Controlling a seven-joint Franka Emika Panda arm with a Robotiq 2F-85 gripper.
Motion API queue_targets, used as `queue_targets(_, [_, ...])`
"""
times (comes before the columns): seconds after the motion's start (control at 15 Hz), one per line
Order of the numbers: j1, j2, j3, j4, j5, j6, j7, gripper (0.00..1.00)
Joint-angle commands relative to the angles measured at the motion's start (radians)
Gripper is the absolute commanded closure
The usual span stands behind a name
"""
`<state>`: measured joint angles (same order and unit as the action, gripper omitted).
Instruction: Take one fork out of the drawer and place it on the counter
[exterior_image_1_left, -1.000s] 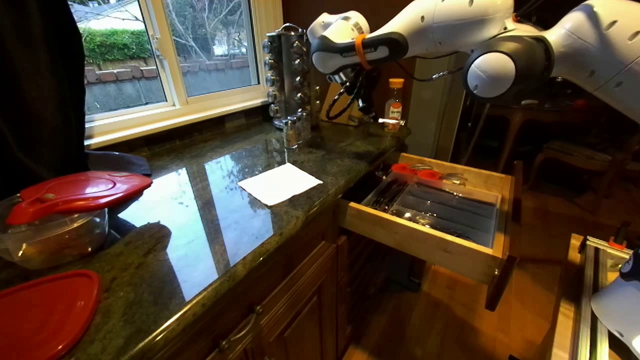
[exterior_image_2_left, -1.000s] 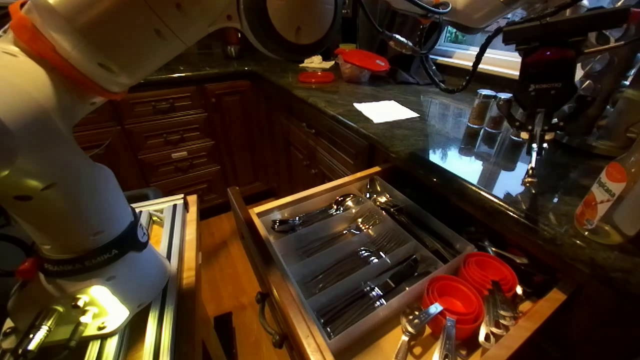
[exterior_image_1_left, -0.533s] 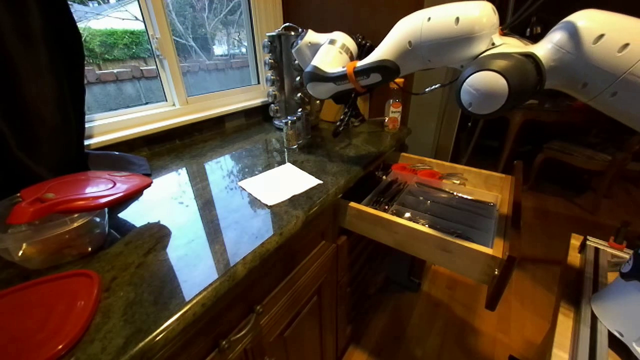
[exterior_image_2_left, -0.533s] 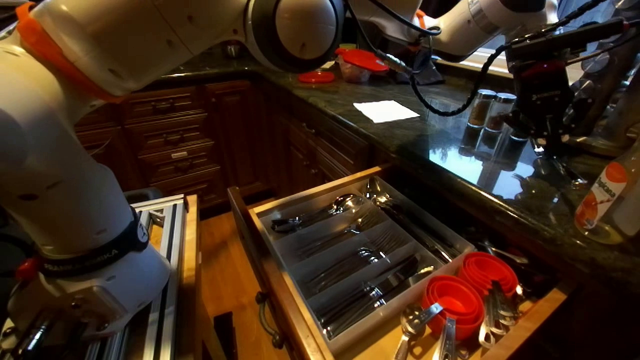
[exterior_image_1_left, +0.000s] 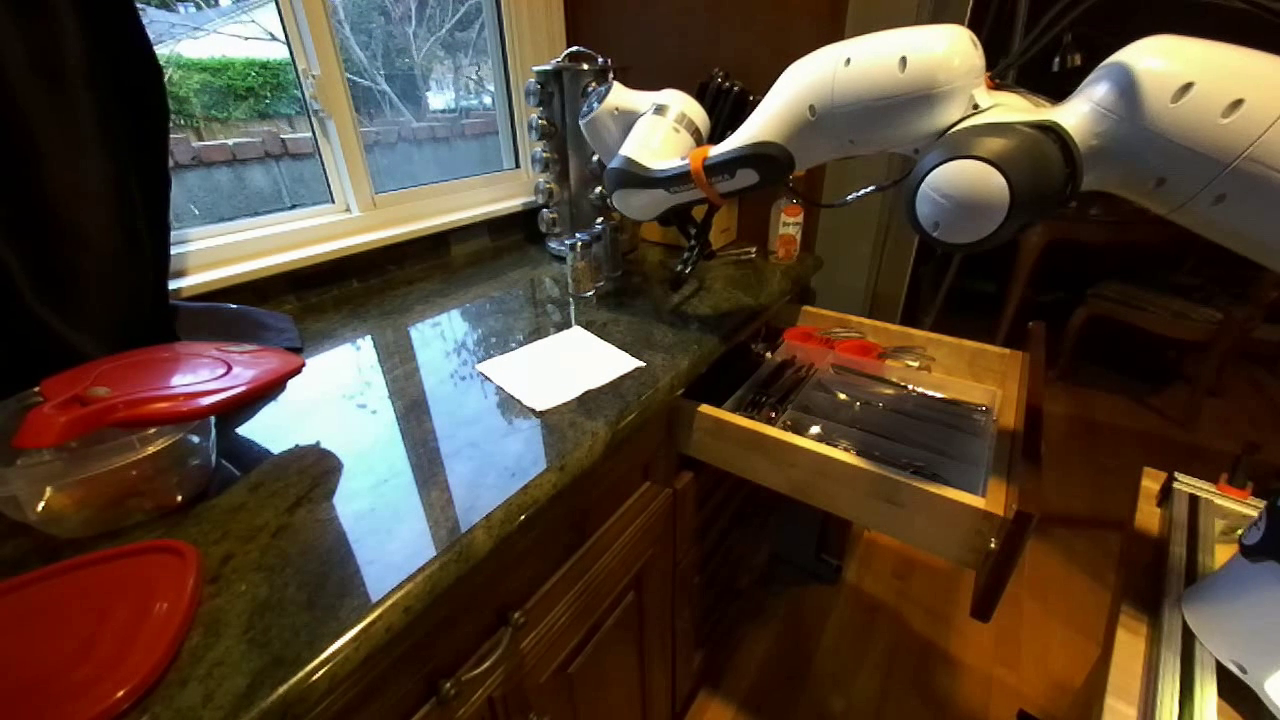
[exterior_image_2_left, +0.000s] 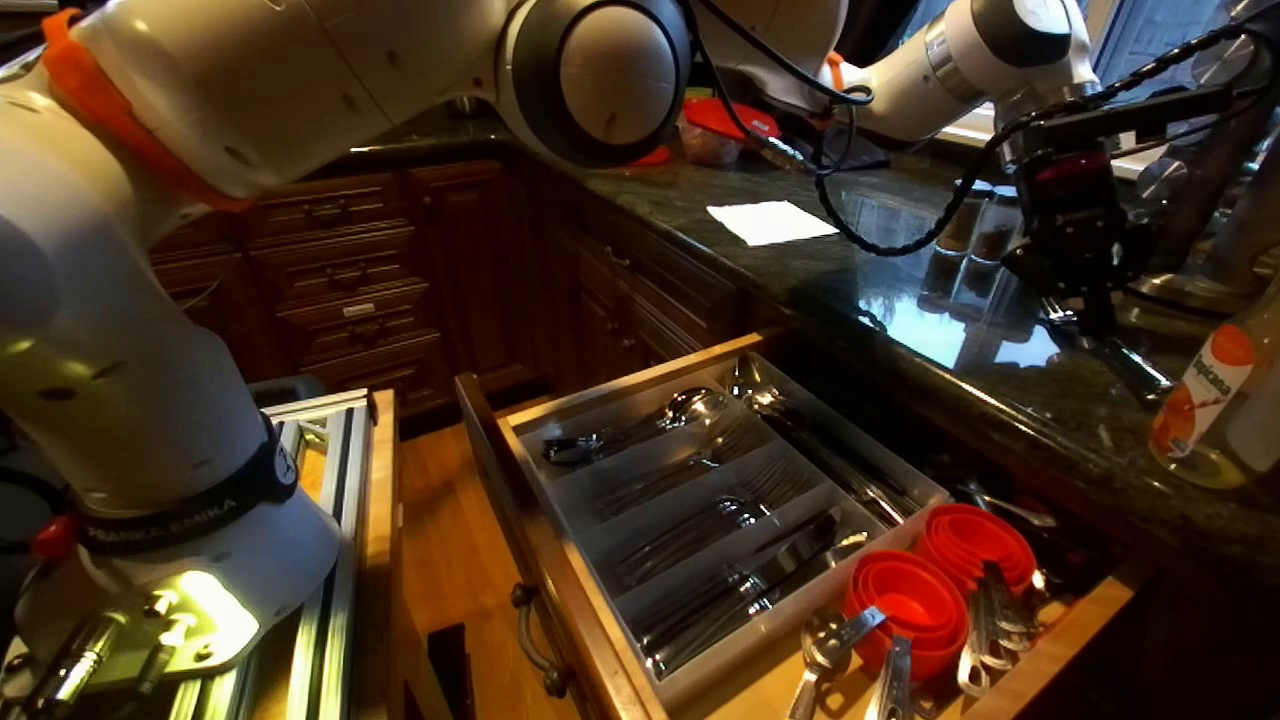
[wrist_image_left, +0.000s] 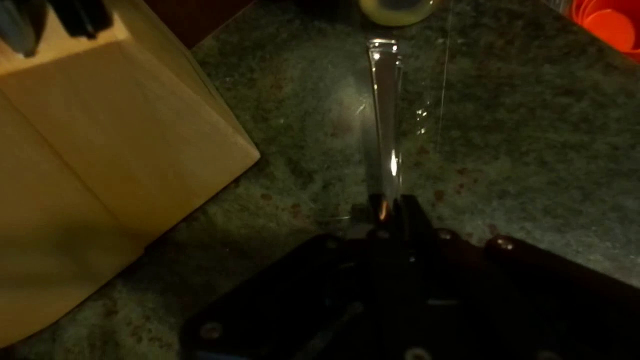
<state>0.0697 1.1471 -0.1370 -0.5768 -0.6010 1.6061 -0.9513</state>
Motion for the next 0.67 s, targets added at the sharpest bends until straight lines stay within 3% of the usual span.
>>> queue_targets(0.0, [-0.005,0.013,0.01,0.028,0.007,-0.004,-0.063,0.98])
queue_targets(0.07, [-0.005,0.012,0.011,0.027,0.008,-0.009,-0.072,0.9])
queue_targets(0.13, [-0.006,0.013,0.01,0.027,0.007,-0.006,-0.08,0.65])
queue_targets(0.27, [-0.006,0.012,0.008,0.029,0.005,-0.005,-0.089,0.62])
queue_targets(0.47, [-0.002,0.005,0.005,0.032,0.003,-0.002,-0.083,0.4])
queue_targets(0.6, [0.011,-0.02,0.008,0.02,0.015,-0.064,-0.068,0.25])
